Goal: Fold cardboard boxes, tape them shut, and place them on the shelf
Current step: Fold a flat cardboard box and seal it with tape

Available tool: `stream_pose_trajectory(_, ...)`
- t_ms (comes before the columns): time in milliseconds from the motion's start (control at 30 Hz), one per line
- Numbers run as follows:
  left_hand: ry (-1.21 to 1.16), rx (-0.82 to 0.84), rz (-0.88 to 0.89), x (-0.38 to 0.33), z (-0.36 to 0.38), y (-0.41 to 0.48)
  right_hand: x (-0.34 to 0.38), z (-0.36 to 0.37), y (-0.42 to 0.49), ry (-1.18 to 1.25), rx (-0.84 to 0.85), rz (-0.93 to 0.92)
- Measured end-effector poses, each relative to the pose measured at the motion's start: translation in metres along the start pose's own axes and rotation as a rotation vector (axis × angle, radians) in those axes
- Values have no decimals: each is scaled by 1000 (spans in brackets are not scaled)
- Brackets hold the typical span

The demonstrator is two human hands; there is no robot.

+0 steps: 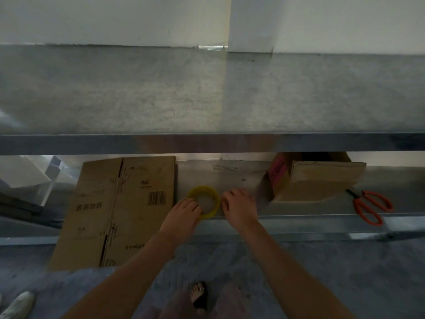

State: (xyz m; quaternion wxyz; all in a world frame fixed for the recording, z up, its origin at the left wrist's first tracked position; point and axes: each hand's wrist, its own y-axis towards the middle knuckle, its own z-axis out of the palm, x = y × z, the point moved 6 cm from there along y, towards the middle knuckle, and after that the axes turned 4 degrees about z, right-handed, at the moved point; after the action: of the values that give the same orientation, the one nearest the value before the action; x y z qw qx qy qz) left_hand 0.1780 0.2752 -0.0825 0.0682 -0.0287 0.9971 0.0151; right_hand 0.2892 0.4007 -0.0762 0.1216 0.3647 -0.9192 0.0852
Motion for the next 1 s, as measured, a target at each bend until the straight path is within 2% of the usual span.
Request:
stream_pose_trajectory(200, -35, 35, 21, -1, -13, 6, 1, -3, -11, 42, 12, -55)
stream_pose_trajectory(267, -126, 58, -45, 10, -21, 9, 0, -9, -15, 69, 17, -55)
stream_pose_trajectory(433, -371, 144, -69, 18, -57, 10, 0, -41, -30, 248, 2, -49)
stream_pose_trajectory(533, -446, 131, -96, 12, -77, 15, -7, -67, -42, 352, 3, -6)
stream_pose_trajectory(733, -600, 70, -142, -33, -113, 32, -30, -120, -65, 366, -7, -38)
stream_pose_trajectory(900, -836, -15, -145, -95, -146, 54, -82, -170, -78, 370, -59, 6)
stream_pose_trajectory(1000, -807, -44, -138, -136, -162, 69, -116, -199, -87, 384, -81, -7)
